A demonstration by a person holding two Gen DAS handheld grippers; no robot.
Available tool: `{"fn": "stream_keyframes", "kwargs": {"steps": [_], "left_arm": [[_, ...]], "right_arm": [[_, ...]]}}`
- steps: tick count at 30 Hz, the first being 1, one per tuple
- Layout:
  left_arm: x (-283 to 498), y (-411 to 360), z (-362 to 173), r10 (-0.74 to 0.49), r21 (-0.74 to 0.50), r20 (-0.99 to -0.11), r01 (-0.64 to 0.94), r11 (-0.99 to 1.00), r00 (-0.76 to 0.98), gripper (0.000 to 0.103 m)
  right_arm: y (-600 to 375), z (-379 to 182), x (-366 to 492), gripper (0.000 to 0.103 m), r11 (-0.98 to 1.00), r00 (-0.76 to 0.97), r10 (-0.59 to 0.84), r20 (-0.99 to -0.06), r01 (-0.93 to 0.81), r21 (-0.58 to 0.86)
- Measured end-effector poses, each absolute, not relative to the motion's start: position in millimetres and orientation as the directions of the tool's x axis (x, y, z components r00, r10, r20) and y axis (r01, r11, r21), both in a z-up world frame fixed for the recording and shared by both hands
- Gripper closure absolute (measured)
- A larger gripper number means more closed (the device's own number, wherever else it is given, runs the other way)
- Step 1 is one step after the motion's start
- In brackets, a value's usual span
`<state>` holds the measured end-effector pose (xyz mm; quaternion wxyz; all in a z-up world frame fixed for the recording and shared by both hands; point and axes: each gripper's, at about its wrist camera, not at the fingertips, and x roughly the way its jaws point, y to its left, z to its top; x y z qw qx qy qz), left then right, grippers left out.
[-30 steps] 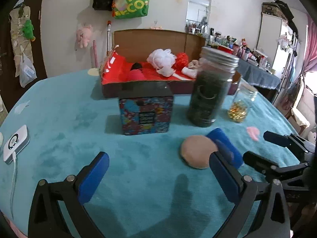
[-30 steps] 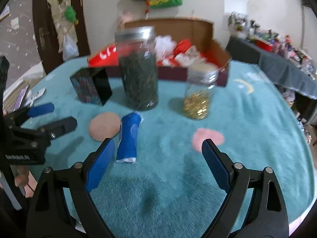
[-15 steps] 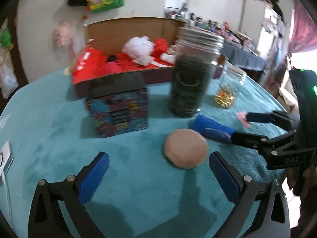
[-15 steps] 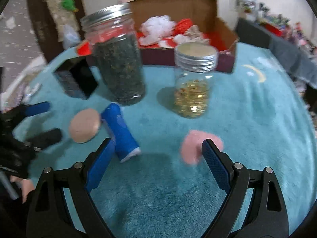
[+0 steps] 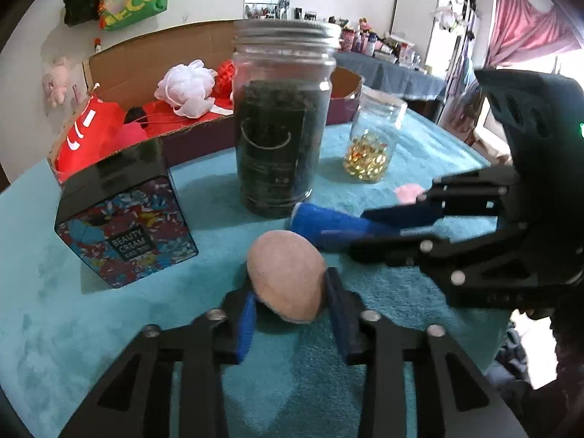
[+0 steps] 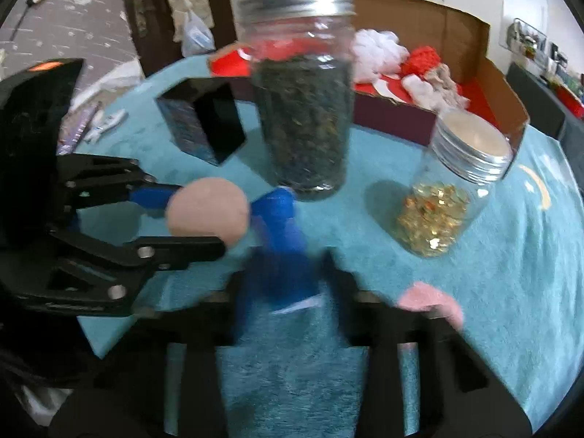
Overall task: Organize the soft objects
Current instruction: 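Grasp the tan round sponge with left tool while right tool grasps the blue sponge, then carry the tan sponge over the box with left tool while right tool carries the blue sponge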
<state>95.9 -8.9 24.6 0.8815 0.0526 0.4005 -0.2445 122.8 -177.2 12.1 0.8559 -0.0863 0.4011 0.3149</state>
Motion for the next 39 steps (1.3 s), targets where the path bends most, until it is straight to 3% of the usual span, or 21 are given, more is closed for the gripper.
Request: {"fn": "stream_keyframes", "kwargs": {"steps": [1,11,21,39], "left_arm": [[96.2,-6.1,25.7,-0.411,-0.135,-0.728,0.473,0.871,0.549,0.092],[92.3,-0.9,43.7,-0.486,-0.207,-0.68,0.491,0.846,0.55,0.092],[89.5,13.1,37.9,-0.484,-0.238,-0.684,0.461,0.855,0.546,0.092],[82.1,106.4,32.0,-0.395,-0.291,-0.699,0.267,0.919,0.596,0.093]], "right_arm": [[-177.2,12.1,121.6,0.08,0.786,0.483,0.472,-0.738,-0.61,0.103],[-190.4,36.2,99.8,0.08,0.816,0.569,0.505,-0.649,-0.56,0.145],[-201.8,31.9,95.7,0.08,0.847,0.584,0.474,-0.658,-0.507,0.16],[-251.9,20.1,101.2,0.08,0.914,0.604,0.377,-0.702,-0.365,0.177]]}}
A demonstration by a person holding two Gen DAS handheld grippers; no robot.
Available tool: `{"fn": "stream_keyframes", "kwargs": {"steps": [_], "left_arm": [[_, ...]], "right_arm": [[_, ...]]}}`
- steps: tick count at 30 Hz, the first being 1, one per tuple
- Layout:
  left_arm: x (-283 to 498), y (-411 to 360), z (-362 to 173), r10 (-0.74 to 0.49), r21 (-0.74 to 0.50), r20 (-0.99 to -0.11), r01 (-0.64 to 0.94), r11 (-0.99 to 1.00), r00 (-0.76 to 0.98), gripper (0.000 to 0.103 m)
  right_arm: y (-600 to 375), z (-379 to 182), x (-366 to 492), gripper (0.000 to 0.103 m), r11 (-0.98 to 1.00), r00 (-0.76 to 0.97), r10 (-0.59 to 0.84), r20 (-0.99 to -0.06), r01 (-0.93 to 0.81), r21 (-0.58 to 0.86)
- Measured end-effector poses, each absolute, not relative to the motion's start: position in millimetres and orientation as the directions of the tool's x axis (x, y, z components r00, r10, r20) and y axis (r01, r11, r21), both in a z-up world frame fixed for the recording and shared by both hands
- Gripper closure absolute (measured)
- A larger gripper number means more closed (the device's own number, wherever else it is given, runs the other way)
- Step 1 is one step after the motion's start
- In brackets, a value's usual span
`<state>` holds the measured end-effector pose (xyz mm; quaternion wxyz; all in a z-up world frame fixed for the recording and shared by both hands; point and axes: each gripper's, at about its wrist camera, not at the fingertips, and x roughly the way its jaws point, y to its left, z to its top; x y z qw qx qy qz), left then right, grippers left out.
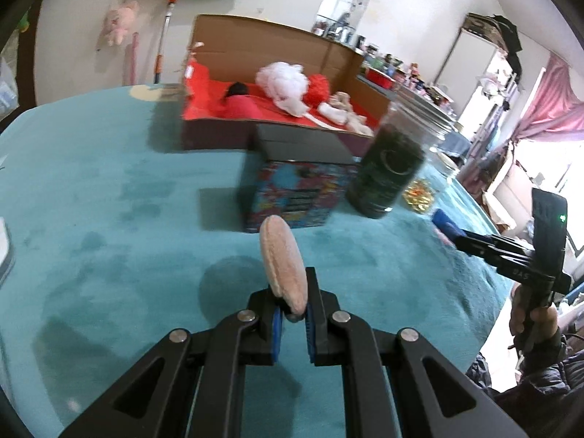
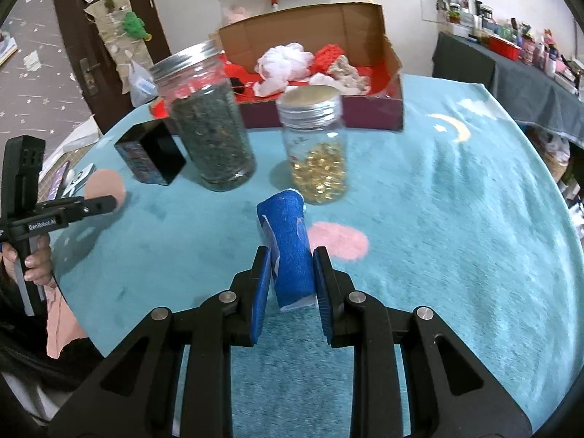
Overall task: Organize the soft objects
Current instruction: 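Carry the tan sponge over the box with left tool while right tool carries the blue sponge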
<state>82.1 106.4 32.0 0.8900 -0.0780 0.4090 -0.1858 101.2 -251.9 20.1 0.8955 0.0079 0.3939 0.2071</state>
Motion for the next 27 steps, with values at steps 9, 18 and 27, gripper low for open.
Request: {"fn": "stream_keyframes", "kwargs": {"steps": [9,18,27], "left_arm": [[96.7,139.7,30.0,-0.338,-0.269,-0.718,0.205,0.941,0.609,0.093],[124.4,151.9,32.8,-0.352,-0.269,-0.712,0.227,0.936,0.607,0.093],[153.8,158.8,36.6,-0.385,-0.278,-0.712,0.268,0.922,0.587,0.093]], "right_arm": [[-272.1,18.3,108.7,0.08,0.939,0.61,0.318,-0.726,-0.31,0.151],[-291.2,16.4,124.1,0.08,0.953,0.616,0.288,-0.734,-0.261,0.154],[-303.1,21.6,150.6,0.08,0.955,0.633,0.288,-0.719,-0.248,0.165]]}}
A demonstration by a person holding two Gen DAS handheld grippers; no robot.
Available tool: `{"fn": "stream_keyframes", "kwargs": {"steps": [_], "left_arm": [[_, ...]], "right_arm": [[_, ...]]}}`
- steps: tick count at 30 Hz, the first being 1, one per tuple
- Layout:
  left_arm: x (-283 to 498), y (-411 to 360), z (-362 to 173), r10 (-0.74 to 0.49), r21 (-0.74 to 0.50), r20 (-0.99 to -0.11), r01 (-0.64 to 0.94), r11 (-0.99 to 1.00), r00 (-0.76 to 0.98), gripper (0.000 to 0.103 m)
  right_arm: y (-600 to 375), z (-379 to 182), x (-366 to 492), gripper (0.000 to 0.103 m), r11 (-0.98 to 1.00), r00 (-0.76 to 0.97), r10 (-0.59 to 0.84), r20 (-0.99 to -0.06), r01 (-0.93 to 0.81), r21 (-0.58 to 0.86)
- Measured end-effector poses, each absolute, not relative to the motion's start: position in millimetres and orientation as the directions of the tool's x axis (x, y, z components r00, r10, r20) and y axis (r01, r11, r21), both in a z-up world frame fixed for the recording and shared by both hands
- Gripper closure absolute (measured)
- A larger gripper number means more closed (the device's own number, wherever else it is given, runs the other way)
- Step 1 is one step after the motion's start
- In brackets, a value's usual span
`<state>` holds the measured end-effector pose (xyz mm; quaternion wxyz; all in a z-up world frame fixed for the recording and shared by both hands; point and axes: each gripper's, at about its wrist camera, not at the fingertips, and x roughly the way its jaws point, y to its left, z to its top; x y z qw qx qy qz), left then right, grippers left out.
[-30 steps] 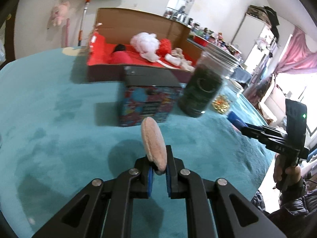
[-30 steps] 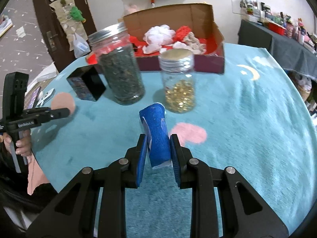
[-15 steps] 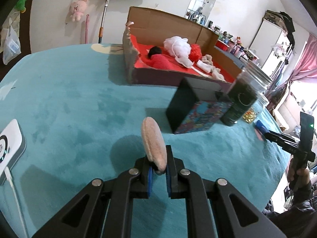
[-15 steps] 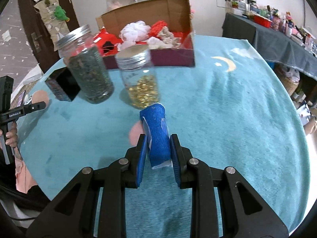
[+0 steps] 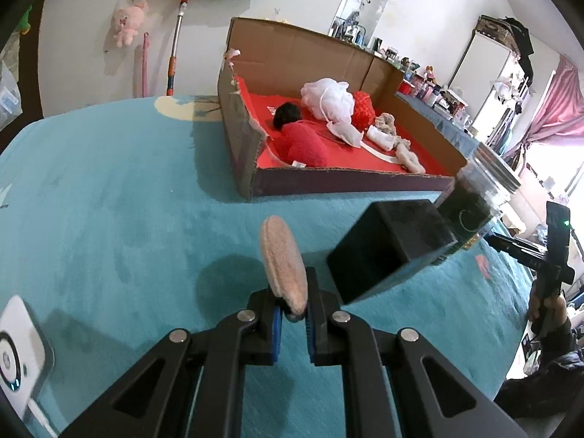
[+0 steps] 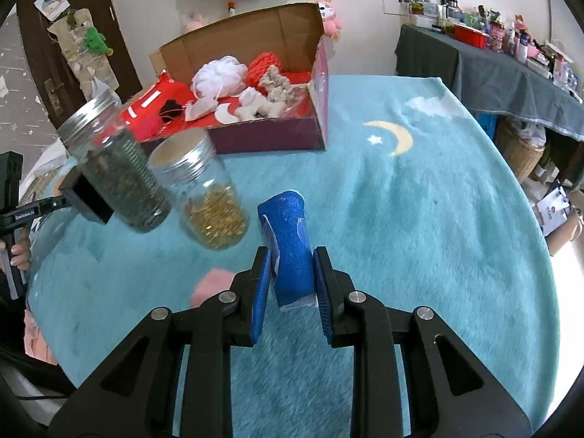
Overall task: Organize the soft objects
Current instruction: 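Carry the tan sponge over the box with left tool while right tool carries the blue sponge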
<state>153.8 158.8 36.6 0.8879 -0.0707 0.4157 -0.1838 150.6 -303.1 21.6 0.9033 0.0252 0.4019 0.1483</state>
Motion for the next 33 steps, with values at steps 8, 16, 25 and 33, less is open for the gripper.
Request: {"fn": "stream_keyframes", "kwargs": {"steps": [8,16,25,33], "left_arm": [[172.8,157.0,38.5,-0.427,-0.298,-0.714,0.311,0.902,0.555,0.093],[185.9,151.1,47.4,-0.444,-0.283,-0.714,0.357,0.89,0.542,0.093],[197.8,142.6,60.4,-0.457,-0.261,-0.707,0.402,0.878,0.539,0.093],[206.6,127.0,81.3,-0.482,-0.25,-0.697,0.45,0.857,0.532,0.093]], "right_arm": [[-304.5,25.6,174.8,0.08,0.945,0.626,0.315,-0.713,-0.277,0.174],[-295.0,35.0,188.5,0.08,0.93,0.625,0.34,-0.703,-0.333,0.153],[-292.5,48.0,202.5,0.08,0.923,0.636,0.347,-0.689,-0.364,0.129],[-286.7,66.1,212.2,0.08,0.898,0.63,0.394,-0.669,-0.418,0.135]]}}
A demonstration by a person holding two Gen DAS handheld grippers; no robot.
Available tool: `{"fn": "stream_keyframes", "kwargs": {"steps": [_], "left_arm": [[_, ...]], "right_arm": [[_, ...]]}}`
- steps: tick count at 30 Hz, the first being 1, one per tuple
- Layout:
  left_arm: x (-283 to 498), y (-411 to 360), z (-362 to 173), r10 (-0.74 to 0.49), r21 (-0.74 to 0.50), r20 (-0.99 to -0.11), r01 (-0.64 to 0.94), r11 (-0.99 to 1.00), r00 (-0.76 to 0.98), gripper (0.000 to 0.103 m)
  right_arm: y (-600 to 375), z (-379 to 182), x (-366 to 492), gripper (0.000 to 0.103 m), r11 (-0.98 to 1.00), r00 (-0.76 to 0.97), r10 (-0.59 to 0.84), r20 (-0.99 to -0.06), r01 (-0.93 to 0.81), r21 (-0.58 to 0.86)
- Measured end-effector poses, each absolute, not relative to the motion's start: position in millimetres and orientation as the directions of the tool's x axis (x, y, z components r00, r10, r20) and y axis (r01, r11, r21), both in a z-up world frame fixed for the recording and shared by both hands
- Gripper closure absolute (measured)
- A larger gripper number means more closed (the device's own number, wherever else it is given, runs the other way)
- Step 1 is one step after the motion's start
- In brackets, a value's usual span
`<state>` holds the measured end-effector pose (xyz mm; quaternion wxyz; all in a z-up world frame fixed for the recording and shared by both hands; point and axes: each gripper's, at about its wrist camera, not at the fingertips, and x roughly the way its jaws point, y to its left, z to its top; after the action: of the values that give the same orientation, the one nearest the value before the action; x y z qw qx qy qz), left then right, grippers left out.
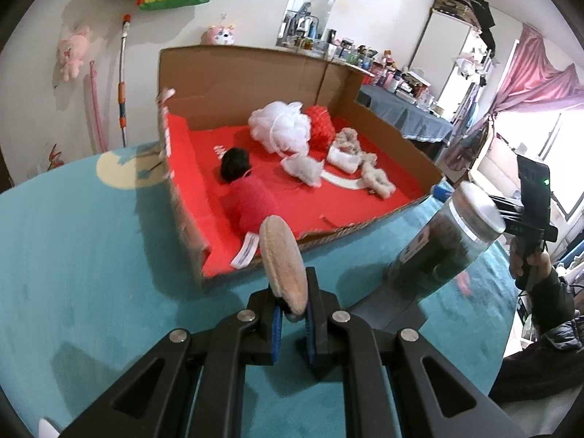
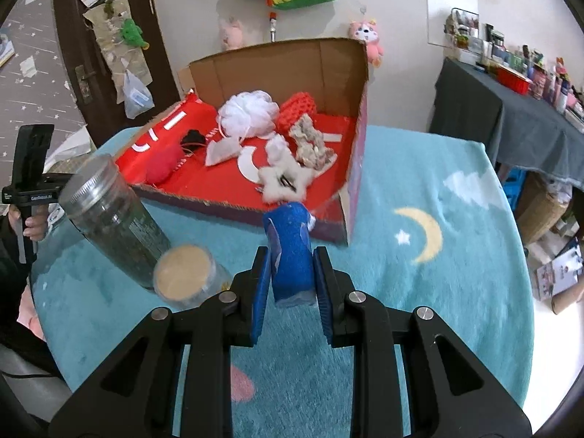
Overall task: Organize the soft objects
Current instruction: 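Carry the tan sponge over the box with left tool while right tool carries the blue sponge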
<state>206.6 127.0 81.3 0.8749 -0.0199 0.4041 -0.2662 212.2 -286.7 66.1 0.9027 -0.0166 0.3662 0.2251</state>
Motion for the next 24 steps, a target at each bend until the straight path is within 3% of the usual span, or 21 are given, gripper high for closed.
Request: {"fn": "stream_keyframes", "kwargs": {"steps": [15,24], "left_arm": [[272.4,41.8,93.6,-0.5,-0.272,-0.786,0.522,0.808,0.364,0.093],[327.2,14.9,56.4,-0.409,-0.294,-0.891,0.437,0.85,0.197,0.092]], "right_arm": [[-237.7,92.7,274.5,0.08,0.827,0.552,0.469,-0.689,-0.549,0.123],[-175.7,72.3,332.5,0.08,0.781,0.413,0.403,-0.817,-0.62,0.072]]}}
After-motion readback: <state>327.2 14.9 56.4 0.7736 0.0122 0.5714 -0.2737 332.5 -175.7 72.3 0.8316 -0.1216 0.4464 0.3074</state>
